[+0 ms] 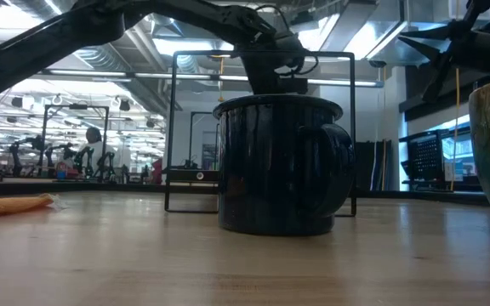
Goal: Stack small to large cups/mugs on shelf
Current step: Put the blue mug on the shelf
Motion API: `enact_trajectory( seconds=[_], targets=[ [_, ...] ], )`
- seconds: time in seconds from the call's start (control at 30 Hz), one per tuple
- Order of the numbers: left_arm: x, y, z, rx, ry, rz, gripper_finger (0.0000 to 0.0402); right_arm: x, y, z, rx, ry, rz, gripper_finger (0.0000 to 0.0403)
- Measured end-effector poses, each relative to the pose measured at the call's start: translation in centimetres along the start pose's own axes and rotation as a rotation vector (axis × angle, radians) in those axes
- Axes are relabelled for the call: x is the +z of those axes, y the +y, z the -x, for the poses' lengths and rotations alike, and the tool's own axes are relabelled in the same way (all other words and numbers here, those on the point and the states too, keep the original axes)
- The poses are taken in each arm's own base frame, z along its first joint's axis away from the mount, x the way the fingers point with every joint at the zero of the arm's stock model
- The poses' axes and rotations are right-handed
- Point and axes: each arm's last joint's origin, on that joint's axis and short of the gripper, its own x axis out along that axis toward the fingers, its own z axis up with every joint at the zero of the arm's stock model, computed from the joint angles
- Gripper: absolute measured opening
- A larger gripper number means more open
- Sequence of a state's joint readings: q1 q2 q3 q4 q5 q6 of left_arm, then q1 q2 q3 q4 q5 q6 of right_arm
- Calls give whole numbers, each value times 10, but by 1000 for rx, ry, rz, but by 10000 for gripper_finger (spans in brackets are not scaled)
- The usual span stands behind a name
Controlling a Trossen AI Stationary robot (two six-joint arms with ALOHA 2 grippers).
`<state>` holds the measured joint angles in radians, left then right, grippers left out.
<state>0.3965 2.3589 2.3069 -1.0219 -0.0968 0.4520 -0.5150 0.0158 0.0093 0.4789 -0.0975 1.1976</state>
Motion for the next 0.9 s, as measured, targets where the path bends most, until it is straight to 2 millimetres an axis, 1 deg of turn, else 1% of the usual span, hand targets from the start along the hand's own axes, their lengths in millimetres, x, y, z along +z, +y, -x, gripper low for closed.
enact_trajectory(
  seconds=[0.1,0.43,0.73,0.9],
  targets=[
    [-1,0,-4,11,15,15,0,0,0,0,0,0,0,23],
    [2,2,-5,53,-8,67,0,0,0,0,-1,0,-1,23],
    [1,7,-6,102,-4,70,0,0,0,0,-3,1,-1,23],
    [2,7,-6,98,-16,75,0,-1,-1,0,-15,5,-1,23]
  ],
)
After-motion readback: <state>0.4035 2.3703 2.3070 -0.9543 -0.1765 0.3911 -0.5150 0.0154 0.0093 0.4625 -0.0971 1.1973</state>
